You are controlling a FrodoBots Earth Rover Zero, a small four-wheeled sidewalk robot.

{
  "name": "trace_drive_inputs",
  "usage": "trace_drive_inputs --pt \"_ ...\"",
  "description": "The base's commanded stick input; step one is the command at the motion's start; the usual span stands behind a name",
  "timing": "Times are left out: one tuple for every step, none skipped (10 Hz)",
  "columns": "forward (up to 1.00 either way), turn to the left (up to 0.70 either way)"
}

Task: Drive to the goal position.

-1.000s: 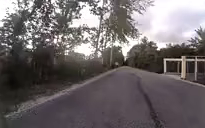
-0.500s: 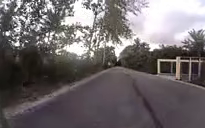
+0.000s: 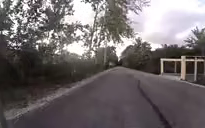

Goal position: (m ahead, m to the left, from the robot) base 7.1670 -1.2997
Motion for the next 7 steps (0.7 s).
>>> trace_drive_inputs --pt "0.7 -0.33" --pt "0.7 0.0" --pt "0.7 0.0" --pt "0.7 0.0" --pt "0.7 0.0" --pt "0.7 -0.04" --pt "0.7 -0.32"
